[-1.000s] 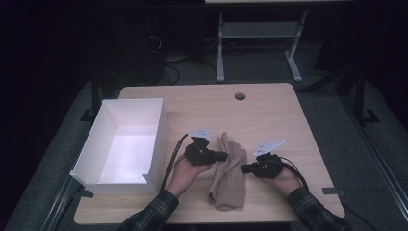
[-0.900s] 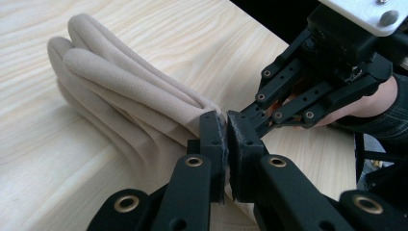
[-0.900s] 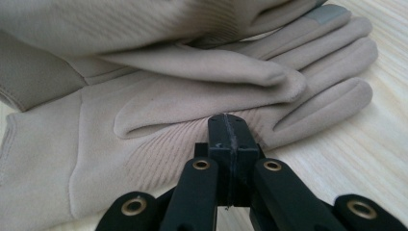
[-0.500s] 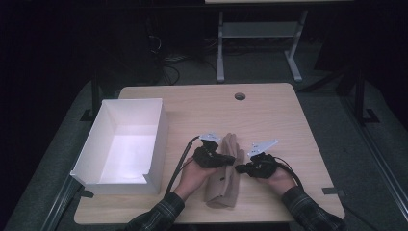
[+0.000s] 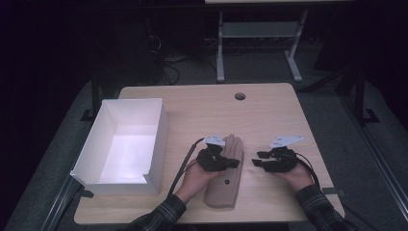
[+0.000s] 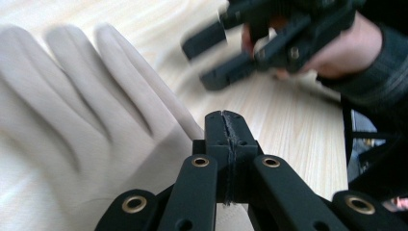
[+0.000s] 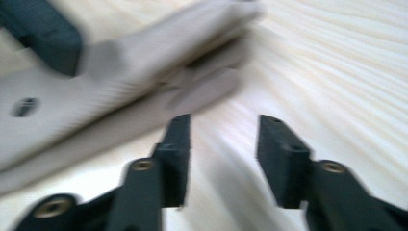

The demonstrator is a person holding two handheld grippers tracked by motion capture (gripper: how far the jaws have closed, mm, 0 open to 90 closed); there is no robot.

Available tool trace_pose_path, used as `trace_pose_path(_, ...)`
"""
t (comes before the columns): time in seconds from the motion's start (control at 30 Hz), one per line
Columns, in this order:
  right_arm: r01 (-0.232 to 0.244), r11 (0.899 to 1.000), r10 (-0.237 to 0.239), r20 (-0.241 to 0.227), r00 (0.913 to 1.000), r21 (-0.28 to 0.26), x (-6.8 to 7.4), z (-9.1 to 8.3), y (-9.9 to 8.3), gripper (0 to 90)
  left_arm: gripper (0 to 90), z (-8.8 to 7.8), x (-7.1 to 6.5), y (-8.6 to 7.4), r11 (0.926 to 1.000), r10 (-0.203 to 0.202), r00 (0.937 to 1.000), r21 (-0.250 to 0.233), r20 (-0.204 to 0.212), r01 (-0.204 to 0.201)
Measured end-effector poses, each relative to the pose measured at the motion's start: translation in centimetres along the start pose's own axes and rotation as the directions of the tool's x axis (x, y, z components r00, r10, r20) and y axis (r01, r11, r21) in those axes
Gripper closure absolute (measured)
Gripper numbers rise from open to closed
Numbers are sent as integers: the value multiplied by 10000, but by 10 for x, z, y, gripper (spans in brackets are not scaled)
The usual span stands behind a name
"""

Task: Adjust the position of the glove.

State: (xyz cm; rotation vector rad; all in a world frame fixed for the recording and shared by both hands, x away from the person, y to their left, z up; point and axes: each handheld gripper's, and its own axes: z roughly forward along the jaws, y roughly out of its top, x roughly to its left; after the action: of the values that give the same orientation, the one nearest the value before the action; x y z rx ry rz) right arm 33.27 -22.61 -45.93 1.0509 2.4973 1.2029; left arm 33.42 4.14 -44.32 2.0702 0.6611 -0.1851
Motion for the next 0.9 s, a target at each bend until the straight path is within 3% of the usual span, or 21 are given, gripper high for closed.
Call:
trace_pose_path(0.27,-428,9991,421,1153,9924,31,-20,0,-12,258,895,26,-7,-12,9958,235,9995,888,-193,-217)
trace_pose_path(0.57,-620,9981,615,1894,9800,-32,-27,5,-17,174,896,24,-10,-15,9888,603,9966,1397,-559,-520)
trace_pose_path(0.9,-728,9973,713,2251,9717,-17,-29,8,-18,157,896,2,-8,-22,9795,937,9920,1862,-845,-766)
